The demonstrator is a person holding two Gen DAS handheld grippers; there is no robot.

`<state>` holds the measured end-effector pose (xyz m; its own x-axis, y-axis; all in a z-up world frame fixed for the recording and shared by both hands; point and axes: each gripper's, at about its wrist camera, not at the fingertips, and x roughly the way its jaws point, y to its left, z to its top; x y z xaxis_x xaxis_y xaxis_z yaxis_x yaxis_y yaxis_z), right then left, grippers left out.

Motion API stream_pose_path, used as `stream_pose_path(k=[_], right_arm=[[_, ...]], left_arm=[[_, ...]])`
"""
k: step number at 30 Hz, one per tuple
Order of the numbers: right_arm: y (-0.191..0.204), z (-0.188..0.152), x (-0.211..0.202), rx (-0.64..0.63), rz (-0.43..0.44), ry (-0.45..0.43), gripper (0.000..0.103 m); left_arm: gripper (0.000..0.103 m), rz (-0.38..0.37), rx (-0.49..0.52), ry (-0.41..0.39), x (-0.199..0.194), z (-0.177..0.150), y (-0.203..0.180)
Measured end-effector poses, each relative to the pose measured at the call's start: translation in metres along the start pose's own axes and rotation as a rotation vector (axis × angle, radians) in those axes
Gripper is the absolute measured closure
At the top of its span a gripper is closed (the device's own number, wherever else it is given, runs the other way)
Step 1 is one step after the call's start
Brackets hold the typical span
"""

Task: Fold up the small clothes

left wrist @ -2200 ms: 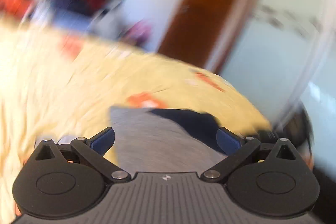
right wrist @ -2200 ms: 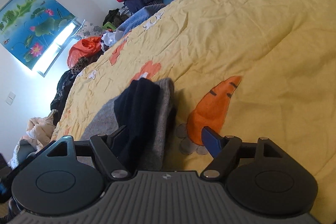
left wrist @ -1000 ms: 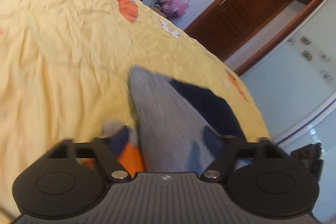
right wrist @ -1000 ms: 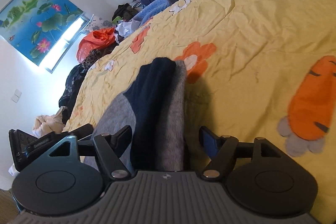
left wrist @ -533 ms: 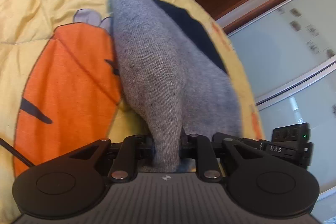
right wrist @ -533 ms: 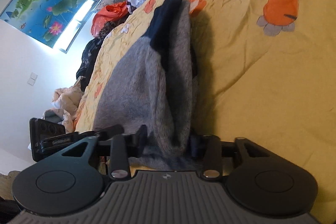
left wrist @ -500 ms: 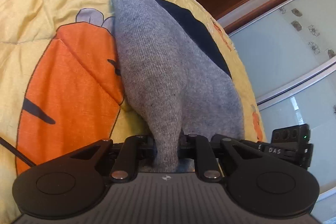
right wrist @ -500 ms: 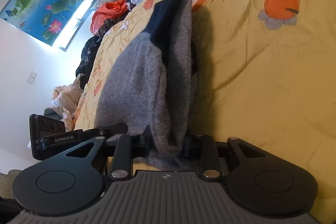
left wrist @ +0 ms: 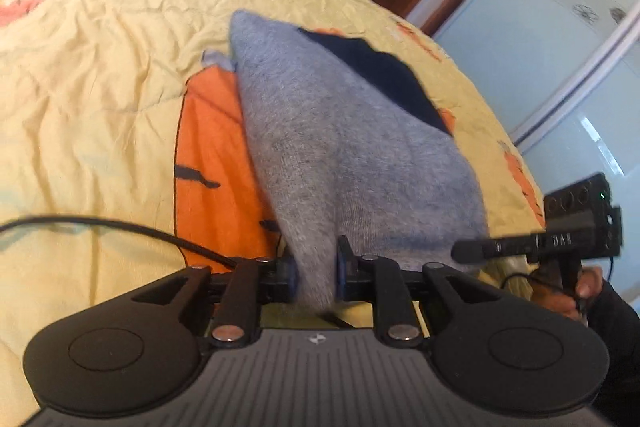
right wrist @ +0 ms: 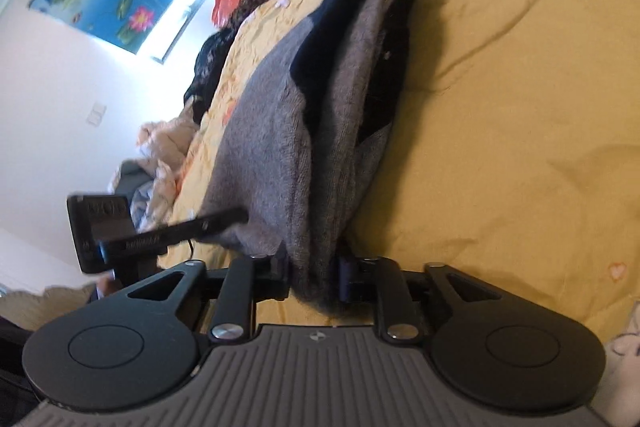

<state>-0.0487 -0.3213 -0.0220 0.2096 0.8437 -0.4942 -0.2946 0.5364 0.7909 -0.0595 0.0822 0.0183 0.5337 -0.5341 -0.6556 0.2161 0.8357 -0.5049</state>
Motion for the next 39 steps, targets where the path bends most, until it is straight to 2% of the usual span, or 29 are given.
stream_pose_path(k=[1, 2, 3, 5, 7, 8, 9, 11, 14, 15, 16, 17, 19, 20, 21, 23, 24, 25, 26, 28, 29, 30, 32, 34, 36, 37, 38, 39], right_arm=[[0.000, 0.003, -0.008, 0.003, -0.007, -0.019, 0.053], [0.001, 0.007, -0.017, -0.003, -0.018, -0.045, 0.044], [0.003, 0.013, -0.026, -0.014, -0.028, -0.079, 0.034], [0.004, 0.032, -0.040, -0.031, -0.045, -0.149, 0.032], [0.003, 0.058, -0.048, -0.014, -0.061, -0.228, 0.032], [0.000, 0.072, -0.049, 0.004, -0.077, -0.267, 0.032], [-0.002, 0.085, -0.046, 0.016, -0.095, -0.294, 0.032], [-0.004, 0.110, -0.031, 0.029, -0.145, -0.307, 0.032], [0.000, 0.139, 0.008, 0.002, -0.169, -0.248, 0.032], [0.002, 0.145, 0.024, -0.012, -0.191, -0.218, 0.044], [0.005, 0.151, 0.039, -0.038, -0.218, -0.187, 0.082], [0.011, 0.154, 0.054, -0.105, -0.274, -0.145, 0.081], [0.020, 0.158, 0.070, -0.293, -0.413, -0.109, 0.085], [0.018, 0.162, 0.074, -0.317, -0.428, -0.093, 0.085], [0.014, 0.166, 0.071, -0.286, -0.408, -0.091, 0.085], [0.012, 0.168, 0.070, -0.269, -0.400, -0.069, 0.084], [0.014, 0.167, 0.068, -0.278, -0.409, -0.065, 0.079], [0.018, 0.165, 0.065, -0.276, -0.427, -0.077, 0.066], [0.024, 0.162, 0.057, -0.273, -0.454, -0.110, 0.056], [0.039, 0.149, 0.033, -0.284, -0.496, -0.259, 0.055], [0.049, 0.138, 0.022, -0.294, -0.485, -0.329, 0.055], [0.058, 0.128, 0.015, -0.291, -0.444, -0.378, 0.055], [0.074, 0.113, 0.017, -0.289, -0.348, -0.408, 0.053], [0.086, 0.104, 0.035, -0.290, -0.305, -0.411, 0.043], [0.087, 0.104, 0.062, -0.287, -0.299, -0.368, 0.041], [0.082, 0.106, 0.075, -0.268, -0.321, -0.336, 0.041], [0.075, 0.106, 0.090, -0.247, -0.380, -0.296, 0.041], [0.067, 0.104, 0.099, -0.258, -0.441, -0.273, 0.049]], left_arm=[[0.079, -0.018, 0.025, -0.006, -0.008, 0.002, 0.000], [0.079, -0.031, 0.049, -0.026, -0.019, 0.008, 0.000], [0.076, -0.033, 0.066, -0.069, -0.030, 0.015, 0.000], [0.063, -0.032, 0.106, -0.181, -0.053, 0.026, -0.004], [0.019, -0.001, 0.155, -0.282, -0.062, 0.034, -0.012], [0.015, 0.023, 0.172, -0.323, -0.058, 0.037, -0.017], [0.014, 0.030, 0.190, -0.333, -0.050, 0.039, -0.021], [0.014, 0.045, 0.190, -0.279, -0.017, 0.043, -0.028], [0.015, 0.069, 0.193, -0.195, 0.029, 0.040, -0.033], [0.015, 0.086, 0.208, -0.177, 0.039, 0.036, -0.036], [0.015, 0.134, 0.224, -0.156, 0.051, 0.031, -0.039], [0.015, 0.181, 0.237, -0.128, 0.060, 0.026, -0.040], [0.013, 0.189, 0.258, -0.095, 0.070, 0.014, -0.036], [0.012, 0.199, 0.300, -0.116, 0.070, 0.006, -0.037], [0.012, 0.217, 0.341, -0.124, 0.070, 0.000, -0.040], [0.012, 0.224, 0.344, -0.122, 0.068, -0.001, -0.041], [0.012, 0.222, 0.326, -0.118, 0.063, 0.001, -0.039], [0.013, 0.229, 0.317, -0.127, 0.057, 0.002, -0.038], [0.013, 0.247, 0.323, -0.161, 0.047, 0.002, -0.039], [0.013, 0.279, 0.359, -0.259, 0.022, 0.005, -0.047], [0.013, 0.281, 0.365, -0.308, 0.012, 0.007, -0.050], [0.013, 0.270, 0.360, -0.353, 0.006, 0.012, -0.053], [0.013, 0.224, 0.360, -0.400, 0.007, 0.021, -0.063], [0.013, 0.221, 0.401, -0.373, 0.029, 0.026, -0.076], [0.013, 0.254, 0.436, -0.297, 0.064, 0.026, -0.083], [0.013, 0.296, 0.439, -0.257, 0.078, 0.023, -0.082], [0.013, 0.326, 0.456, -0.247, 0.088, 0.019, -0.081], [0.013, 0.336, 0.498, -0.265, 0.091, 0.013, -0.081]])
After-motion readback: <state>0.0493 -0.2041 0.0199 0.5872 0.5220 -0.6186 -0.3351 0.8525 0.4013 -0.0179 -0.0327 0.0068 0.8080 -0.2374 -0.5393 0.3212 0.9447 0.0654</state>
